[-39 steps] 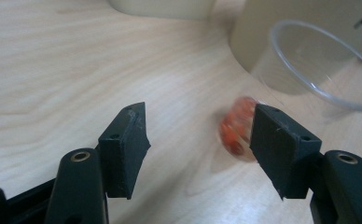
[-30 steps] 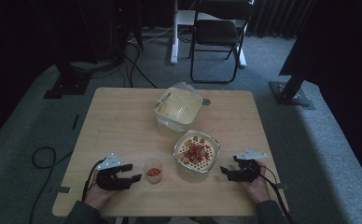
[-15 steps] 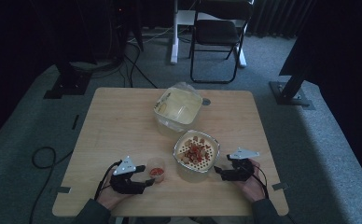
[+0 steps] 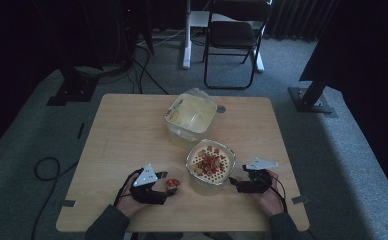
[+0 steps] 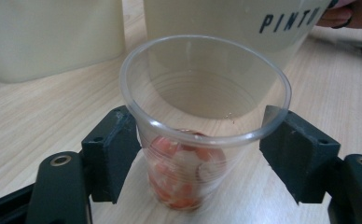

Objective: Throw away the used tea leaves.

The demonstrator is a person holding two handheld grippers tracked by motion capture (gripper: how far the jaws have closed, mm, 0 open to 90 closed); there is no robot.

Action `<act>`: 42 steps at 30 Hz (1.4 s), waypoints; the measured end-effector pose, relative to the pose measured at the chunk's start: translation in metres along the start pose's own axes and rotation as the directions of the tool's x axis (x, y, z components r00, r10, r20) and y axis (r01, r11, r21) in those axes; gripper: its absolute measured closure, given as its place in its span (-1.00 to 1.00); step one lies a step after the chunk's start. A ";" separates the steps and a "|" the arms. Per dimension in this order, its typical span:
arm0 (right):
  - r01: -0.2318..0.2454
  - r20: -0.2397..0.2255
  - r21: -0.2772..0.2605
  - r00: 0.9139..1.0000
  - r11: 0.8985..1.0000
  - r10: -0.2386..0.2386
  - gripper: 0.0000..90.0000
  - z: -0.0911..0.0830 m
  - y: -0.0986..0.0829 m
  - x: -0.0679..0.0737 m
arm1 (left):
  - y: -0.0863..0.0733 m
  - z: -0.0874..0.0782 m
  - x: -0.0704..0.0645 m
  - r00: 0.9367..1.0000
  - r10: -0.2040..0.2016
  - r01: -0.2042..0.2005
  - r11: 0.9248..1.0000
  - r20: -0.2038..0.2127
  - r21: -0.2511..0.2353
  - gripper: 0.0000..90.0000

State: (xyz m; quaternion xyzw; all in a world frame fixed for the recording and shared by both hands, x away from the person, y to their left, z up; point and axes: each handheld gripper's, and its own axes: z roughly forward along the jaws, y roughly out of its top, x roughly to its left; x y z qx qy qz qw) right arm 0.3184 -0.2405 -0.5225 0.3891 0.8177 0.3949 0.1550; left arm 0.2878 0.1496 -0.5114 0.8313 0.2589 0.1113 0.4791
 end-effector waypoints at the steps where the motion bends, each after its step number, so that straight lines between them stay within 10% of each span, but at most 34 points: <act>1: 0.000 0.000 0.000 1.000 1.000 0.000 -0.51 0.000 0.000 0.000 | 0.001 0.002 0.000 1.000 0.002 -0.002 1.000 0.004 -0.003 -0.37; 16: 0.000 0.008 0.000 1.000 1.000 0.000 -0.51 0.001 0.000 -0.001 | 0.012 0.027 -0.001 0.999 0.037 -0.037 0.999 0.001 -0.004 -0.43; 28: 0.001 0.002 -0.015 1.000 1.000 -0.001 -0.46 -0.003 0.001 0.001 | 0.016 0.004 0.019 0.997 -0.008 0.004 0.998 -0.075 -0.059 -0.38; 42: -0.003 -0.030 -0.015 1.000 1.000 0.003 -0.37 0.003 0.006 0.013 | 0.019 -0.042 0.066 0.962 -0.102 0.069 0.988 -0.254 -0.136 -0.38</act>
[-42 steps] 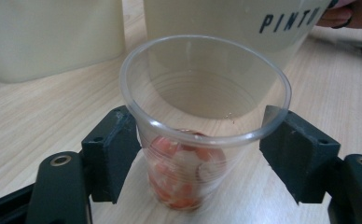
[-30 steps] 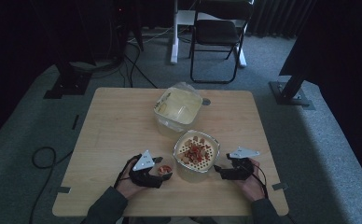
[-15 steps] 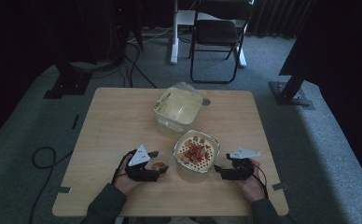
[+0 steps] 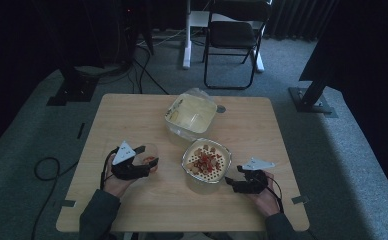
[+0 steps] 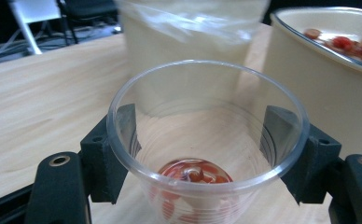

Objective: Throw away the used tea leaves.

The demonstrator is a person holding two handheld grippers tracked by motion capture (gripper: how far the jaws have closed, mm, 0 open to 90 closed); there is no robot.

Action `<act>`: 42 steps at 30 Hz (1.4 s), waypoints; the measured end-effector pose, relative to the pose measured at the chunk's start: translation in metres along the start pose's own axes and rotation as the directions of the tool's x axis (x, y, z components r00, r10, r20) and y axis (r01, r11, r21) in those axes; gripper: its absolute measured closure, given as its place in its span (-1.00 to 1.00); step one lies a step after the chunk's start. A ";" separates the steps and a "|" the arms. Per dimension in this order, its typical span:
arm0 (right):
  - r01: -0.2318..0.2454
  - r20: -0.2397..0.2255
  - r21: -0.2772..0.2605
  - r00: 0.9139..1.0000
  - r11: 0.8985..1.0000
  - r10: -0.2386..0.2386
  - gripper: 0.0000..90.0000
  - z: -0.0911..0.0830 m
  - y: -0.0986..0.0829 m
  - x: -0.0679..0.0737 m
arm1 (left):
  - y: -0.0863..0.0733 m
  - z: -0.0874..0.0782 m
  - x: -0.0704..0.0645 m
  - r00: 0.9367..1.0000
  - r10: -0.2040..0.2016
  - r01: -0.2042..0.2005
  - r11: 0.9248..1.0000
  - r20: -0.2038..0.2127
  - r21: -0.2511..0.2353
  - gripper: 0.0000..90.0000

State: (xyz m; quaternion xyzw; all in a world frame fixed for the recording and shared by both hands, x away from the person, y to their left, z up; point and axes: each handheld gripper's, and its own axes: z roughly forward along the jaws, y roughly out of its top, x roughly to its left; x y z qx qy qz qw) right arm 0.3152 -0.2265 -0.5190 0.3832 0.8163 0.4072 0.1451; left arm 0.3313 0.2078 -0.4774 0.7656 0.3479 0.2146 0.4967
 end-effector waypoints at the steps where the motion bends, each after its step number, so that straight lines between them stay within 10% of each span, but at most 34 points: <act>1: 0.002 -0.010 0.002 1.000 1.000 -0.001 -0.37 0.001 0.001 0.002 | 0.001 -0.001 0.003 1.000 -0.002 0.002 1.000 -0.008 -0.001 -0.38; 17: 0.019 -0.068 0.011 0.998 1.000 -0.018 -0.44 0.030 0.019 0.029 | 0.026 -0.003 0.056 0.978 -0.041 0.035 0.999 -0.203 -0.031 -0.38; 35: -0.020 -0.033 -0.001 0.999 1.000 0.020 -0.48 0.081 0.056 0.052 | 0.033 -0.002 0.079 0.964 -0.062 0.059 0.998 -0.258 -0.018 -0.38; 42: -0.011 -0.100 0.007 0.995 1.000 0.012 -0.50 0.093 0.064 0.065 | 0.035 -0.005 0.085 0.959 -0.062 0.061 0.998 -0.277 -0.014 -0.38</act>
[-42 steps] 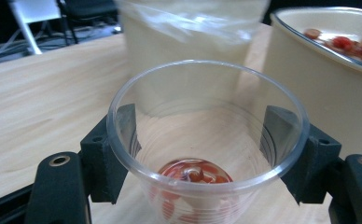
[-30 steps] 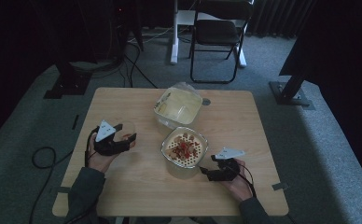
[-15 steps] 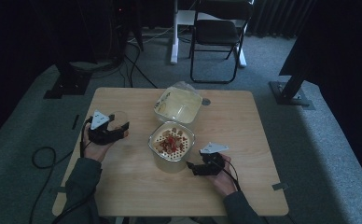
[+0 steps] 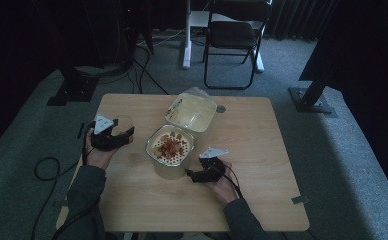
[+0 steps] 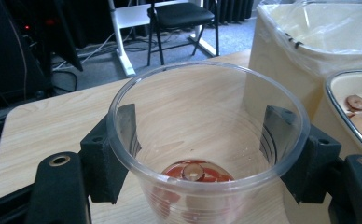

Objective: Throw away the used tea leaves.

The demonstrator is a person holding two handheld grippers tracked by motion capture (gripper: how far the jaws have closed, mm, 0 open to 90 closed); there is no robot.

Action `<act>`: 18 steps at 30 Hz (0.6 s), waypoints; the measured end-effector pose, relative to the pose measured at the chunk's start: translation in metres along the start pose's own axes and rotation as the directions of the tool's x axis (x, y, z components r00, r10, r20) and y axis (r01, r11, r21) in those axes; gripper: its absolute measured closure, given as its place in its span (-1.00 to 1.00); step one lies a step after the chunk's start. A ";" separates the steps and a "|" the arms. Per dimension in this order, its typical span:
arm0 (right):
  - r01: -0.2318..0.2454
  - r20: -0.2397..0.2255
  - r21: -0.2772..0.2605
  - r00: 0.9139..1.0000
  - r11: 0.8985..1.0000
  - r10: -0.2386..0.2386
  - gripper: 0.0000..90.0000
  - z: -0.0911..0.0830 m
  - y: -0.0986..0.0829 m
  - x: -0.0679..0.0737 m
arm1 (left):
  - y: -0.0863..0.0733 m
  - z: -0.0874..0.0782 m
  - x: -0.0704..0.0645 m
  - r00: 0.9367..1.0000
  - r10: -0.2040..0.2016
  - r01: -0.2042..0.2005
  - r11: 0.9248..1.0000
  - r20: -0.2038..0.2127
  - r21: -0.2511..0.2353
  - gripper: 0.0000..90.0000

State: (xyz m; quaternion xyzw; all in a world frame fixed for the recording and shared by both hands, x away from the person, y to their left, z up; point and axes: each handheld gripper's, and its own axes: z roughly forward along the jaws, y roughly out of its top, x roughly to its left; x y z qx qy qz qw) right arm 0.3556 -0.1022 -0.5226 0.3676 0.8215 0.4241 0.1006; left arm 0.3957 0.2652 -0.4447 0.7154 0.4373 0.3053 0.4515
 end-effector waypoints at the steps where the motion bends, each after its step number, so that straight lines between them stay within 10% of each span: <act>1: 0.018 -0.007 -0.001 1.000 1.000 -0.018 -0.52 0.001 0.000 0.004 | 0.000 0.000 0.001 1.000 -0.002 0.002 1.000 -0.002 -0.002 -0.38; 7: 0.087 -0.010 0.001 0.996 0.996 -0.087 -0.58 0.008 0.006 0.022 | 0.001 -0.003 0.006 1.000 -0.008 0.007 1.000 -0.014 -0.006 -0.38; 18: 0.017 0.033 -0.008 0.999 1.000 -0.017 -0.50 0.032 0.025 0.020 | -0.001 -0.003 0.009 1.000 -0.006 0.006 1.000 -0.029 0.003 -0.38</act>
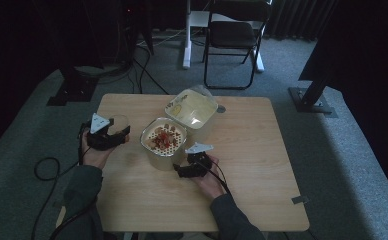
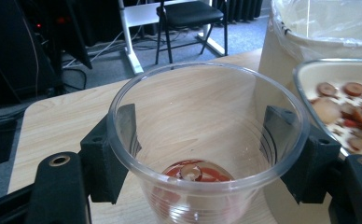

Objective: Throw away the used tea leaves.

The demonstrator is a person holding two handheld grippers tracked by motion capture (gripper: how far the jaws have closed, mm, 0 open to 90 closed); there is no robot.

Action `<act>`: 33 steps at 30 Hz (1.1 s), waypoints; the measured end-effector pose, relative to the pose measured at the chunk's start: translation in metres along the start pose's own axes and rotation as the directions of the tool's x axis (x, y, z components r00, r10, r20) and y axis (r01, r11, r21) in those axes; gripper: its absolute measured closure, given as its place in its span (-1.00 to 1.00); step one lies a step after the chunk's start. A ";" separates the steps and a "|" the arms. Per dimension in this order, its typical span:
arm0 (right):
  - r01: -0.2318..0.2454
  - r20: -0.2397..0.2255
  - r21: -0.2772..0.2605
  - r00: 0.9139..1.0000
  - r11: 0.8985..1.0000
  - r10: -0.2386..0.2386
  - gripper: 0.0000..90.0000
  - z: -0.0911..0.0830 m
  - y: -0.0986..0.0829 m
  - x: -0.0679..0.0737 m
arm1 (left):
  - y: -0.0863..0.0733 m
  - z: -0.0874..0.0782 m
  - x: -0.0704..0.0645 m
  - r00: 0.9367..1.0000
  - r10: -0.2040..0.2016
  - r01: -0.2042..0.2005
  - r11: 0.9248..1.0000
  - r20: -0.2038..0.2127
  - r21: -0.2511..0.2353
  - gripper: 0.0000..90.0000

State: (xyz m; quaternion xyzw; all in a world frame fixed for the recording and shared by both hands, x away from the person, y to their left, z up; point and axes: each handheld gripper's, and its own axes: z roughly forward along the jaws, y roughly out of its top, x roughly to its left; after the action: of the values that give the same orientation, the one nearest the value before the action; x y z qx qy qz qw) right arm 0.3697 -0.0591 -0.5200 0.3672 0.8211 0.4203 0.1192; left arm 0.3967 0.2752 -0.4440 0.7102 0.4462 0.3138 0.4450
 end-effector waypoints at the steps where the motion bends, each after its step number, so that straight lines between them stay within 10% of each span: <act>1: -0.007 -0.002 0.003 1.000 1.000 0.007 -0.50 0.003 0.003 -0.001 | 0.000 0.000 0.000 1.000 -0.001 0.001 1.000 -0.001 0.000 -0.38; 9: -0.002 0.002 0.024 1.000 1.000 0.002 -0.52 0.011 0.013 -0.005 | 0.004 -0.001 0.001 0.999 0.013 -0.013 1.000 -0.037 -0.005 -0.37; 21: -0.015 0.082 0.054 0.997 0.998 0.011 -0.48 -0.025 -0.021 -0.033 | 0.024 -0.002 -0.003 0.988 0.101 -0.102 0.995 -0.119 -0.002 -0.37; 33: -0.021 0.206 0.094 0.979 0.995 0.001 -0.50 -0.072 -0.070 -0.058 | 0.046 0.004 -0.018 0.940 0.289 -0.283 0.957 -0.181 0.060 -0.37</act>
State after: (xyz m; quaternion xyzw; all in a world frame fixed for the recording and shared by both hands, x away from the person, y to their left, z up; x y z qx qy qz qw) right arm 0.3387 -0.1692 -0.5363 0.4187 0.8215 0.3409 0.1834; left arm 0.4090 0.2480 -0.4042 0.7419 0.3834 0.4332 0.3390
